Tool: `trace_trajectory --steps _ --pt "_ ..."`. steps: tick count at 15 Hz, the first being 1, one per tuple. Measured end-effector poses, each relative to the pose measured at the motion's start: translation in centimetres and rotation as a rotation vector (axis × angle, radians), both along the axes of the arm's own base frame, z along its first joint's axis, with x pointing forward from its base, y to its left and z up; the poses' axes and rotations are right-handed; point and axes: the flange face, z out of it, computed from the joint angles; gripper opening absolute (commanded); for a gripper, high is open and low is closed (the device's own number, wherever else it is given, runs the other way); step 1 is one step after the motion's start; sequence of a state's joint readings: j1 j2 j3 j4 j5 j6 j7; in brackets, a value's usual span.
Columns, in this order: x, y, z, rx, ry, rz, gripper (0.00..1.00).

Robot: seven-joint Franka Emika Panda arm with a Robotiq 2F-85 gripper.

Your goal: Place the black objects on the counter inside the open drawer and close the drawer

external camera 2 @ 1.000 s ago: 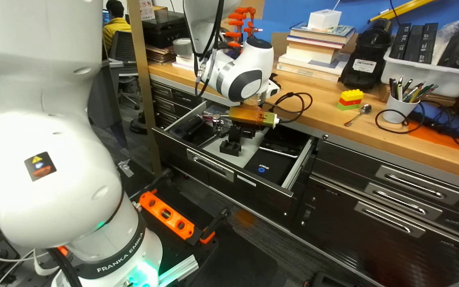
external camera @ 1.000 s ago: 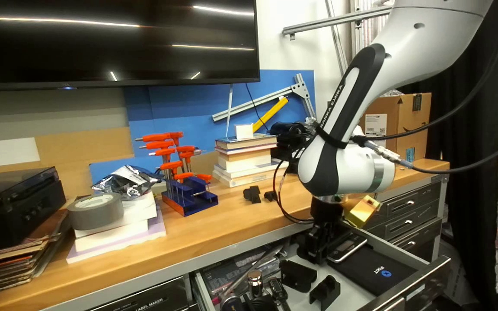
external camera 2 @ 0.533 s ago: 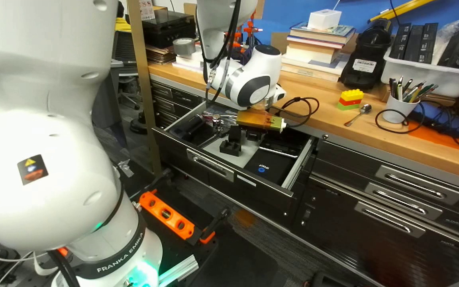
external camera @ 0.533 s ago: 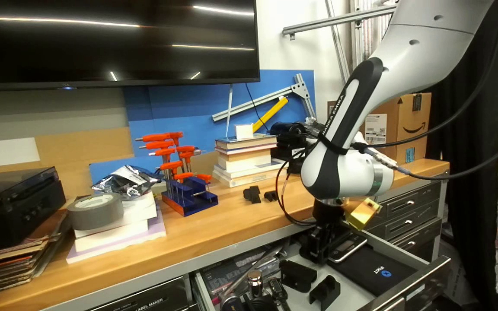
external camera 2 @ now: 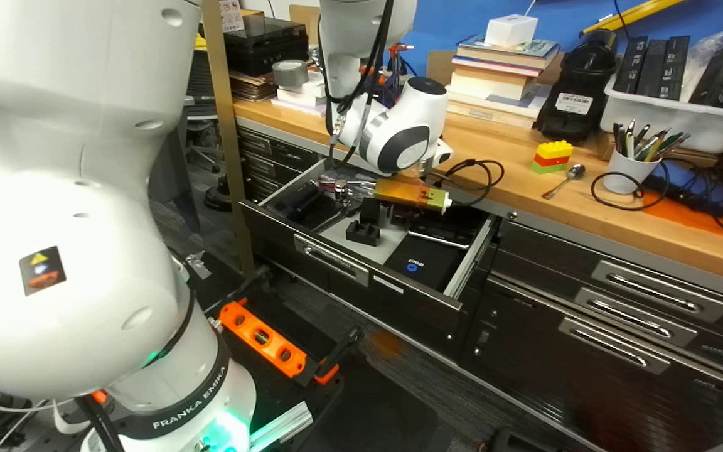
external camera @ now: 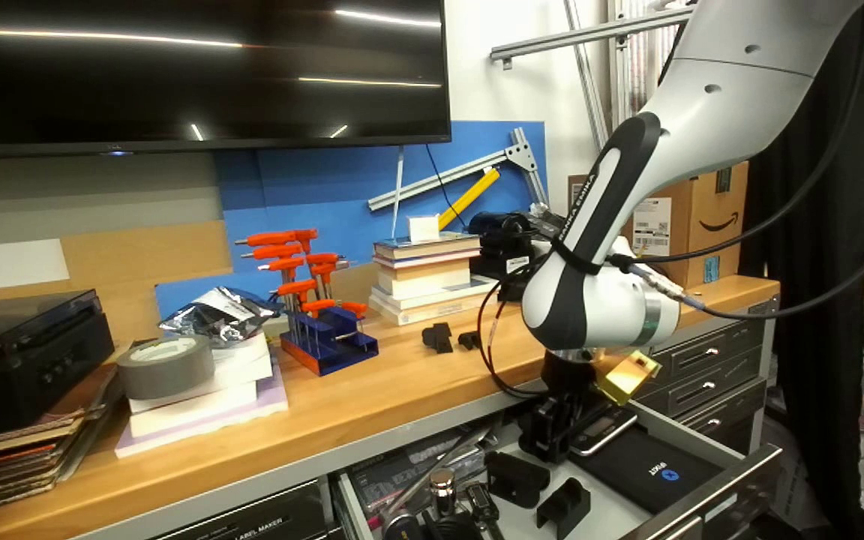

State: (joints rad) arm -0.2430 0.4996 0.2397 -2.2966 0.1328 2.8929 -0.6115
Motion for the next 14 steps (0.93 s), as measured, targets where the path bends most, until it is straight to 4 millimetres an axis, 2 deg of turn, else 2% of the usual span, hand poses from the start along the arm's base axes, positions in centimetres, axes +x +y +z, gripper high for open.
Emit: trace_trajectory --steps 1,2,5,8,10,14 --pt "0.0 0.0 -0.1 0.001 0.003 -0.001 0.97" --pt "0.0 0.3 -0.2 0.004 0.005 -0.002 0.99" --pt "0.0 0.9 -0.1 0.009 0.015 -0.027 1.0" --pt "0.2 0.9 1.1 0.013 0.035 -0.091 1.0" --pt "0.8 0.6 3.1 0.009 0.045 -0.149 1.0" --pt "2.2 0.9 9.3 -0.005 0.024 -0.266 1.0"
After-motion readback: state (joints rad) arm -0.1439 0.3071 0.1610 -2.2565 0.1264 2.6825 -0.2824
